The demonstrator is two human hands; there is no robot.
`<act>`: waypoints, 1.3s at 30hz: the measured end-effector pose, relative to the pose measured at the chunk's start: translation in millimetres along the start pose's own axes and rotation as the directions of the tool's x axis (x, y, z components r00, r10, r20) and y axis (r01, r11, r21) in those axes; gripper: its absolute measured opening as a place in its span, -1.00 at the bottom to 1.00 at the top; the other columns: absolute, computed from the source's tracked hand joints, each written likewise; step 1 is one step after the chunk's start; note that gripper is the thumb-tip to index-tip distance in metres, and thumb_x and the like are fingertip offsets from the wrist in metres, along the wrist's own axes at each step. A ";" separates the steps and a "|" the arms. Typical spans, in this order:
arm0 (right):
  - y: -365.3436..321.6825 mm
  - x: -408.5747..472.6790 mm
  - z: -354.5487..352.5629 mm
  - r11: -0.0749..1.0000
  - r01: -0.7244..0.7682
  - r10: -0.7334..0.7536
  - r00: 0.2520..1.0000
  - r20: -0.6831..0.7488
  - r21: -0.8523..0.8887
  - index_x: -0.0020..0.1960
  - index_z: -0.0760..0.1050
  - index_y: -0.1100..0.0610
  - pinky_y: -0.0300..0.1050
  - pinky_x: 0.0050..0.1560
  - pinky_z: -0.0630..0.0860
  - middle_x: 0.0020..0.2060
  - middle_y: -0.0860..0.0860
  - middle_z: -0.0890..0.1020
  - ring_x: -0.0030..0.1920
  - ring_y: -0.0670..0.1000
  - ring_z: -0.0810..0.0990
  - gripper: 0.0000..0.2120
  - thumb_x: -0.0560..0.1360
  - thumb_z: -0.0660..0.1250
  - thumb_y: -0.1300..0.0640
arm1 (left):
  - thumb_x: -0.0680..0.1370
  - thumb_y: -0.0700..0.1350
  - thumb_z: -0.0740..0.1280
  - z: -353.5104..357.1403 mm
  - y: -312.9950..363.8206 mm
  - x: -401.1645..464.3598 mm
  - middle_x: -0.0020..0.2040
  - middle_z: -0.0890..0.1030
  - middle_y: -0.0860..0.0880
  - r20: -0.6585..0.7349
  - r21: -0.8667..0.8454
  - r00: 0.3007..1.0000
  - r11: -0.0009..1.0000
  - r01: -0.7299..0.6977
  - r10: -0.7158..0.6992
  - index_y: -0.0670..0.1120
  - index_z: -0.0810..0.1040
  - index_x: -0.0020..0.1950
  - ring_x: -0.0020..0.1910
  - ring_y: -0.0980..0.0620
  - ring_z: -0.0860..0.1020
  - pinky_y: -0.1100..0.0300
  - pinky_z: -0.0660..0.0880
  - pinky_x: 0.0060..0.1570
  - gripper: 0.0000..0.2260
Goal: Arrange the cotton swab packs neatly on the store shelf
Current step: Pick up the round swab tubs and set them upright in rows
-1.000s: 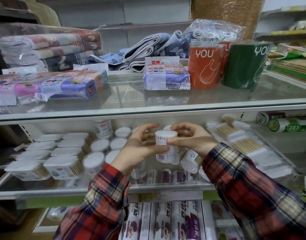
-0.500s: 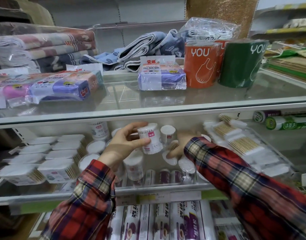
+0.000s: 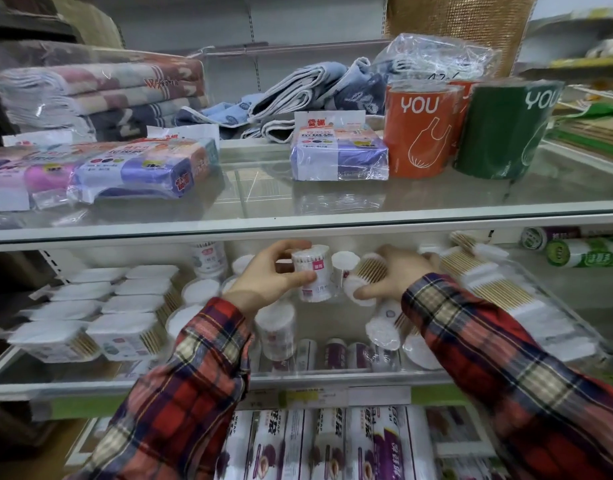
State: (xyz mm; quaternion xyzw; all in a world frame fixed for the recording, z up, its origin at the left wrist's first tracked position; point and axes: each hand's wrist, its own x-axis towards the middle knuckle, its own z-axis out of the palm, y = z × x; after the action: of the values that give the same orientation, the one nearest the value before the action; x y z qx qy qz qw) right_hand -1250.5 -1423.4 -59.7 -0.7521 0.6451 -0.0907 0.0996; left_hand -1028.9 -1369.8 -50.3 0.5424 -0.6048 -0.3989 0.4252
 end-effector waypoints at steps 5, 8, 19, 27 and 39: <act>13.8 -14.4 -25.8 0.995 -0.072 0.083 0.984 -0.157 0.073 -0.09 0.37 0.01 0.17 0.34 0.25 -0.14 -0.04 0.53 0.03 0.07 0.53 -0.47 0.21 0.40 -0.37 | 0.47 -0.29 0.42 24.6 -7.9 18.5 0.18 0.58 -0.10 0.083 0.172 0.996 0.985 0.025 -0.040 -0.06 0.39 0.37 0.06 0.02 0.60 0.19 0.58 0.04 -0.50; 24.8 -19.4 -27.2 0.996 -0.075 0.083 0.977 -0.197 0.047 0.05 0.43 0.03 0.14 0.33 0.18 -0.03 -0.02 0.58 0.10 0.07 0.50 -0.35 0.20 0.35 -0.43 | 0.47 -0.24 0.41 43.1 -12.6 27.9 0.25 0.55 -0.11 0.083 0.346 0.992 0.937 0.055 -0.089 -0.09 0.34 0.43 0.19 -0.05 0.54 0.07 0.49 0.22 -0.44; 40.2 -38.6 -19.4 0.978 -0.007 0.065 0.959 -0.275 0.207 0.31 0.29 0.08 0.09 0.25 0.45 0.23 0.07 0.47 0.21 0.10 0.47 -0.17 0.19 0.49 -0.26 | 0.34 -0.22 0.35 85.8 -28.5 39.0 0.18 0.54 -0.15 0.040 0.494 0.983 0.859 0.135 -0.178 -0.09 0.36 0.37 0.18 -0.13 0.53 -0.02 0.50 0.22 -0.41; 37.4 -46.7 -23.3 0.982 0.032 0.021 0.961 -0.275 0.189 0.35 0.26 0.02 0.04 0.24 0.44 0.23 0.04 0.45 0.21 0.09 0.47 -0.18 0.23 0.48 -0.27 | 0.40 -0.22 0.35 96.2 -24.6 29.7 0.26 0.36 -0.22 -0.072 0.577 0.988 0.802 0.156 -0.140 -0.23 0.27 0.34 0.20 -0.18 0.44 0.08 0.41 0.20 -0.46; 42.7 -45.7 -22.6 0.976 0.027 0.034 0.962 -0.272 0.218 0.38 0.25 0.05 0.02 0.24 0.43 0.27 0.05 0.44 0.23 0.09 0.46 -0.14 0.22 0.48 -0.25 | 0.50 0.13 0.27 119.0 -9.7 38.0 0.27 0.29 -0.17 -0.033 0.717 0.977 0.676 0.169 -0.210 0.06 0.23 0.40 0.21 -0.26 0.47 -0.09 0.44 0.23 -0.49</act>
State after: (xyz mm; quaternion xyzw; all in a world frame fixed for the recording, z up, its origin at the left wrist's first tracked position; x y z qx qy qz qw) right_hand -1304.0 -1385.3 -49.6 -0.7155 0.6402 -0.2641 0.0921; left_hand -1140.4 -1406.0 -94.5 0.7139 -0.6635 -0.1882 0.1210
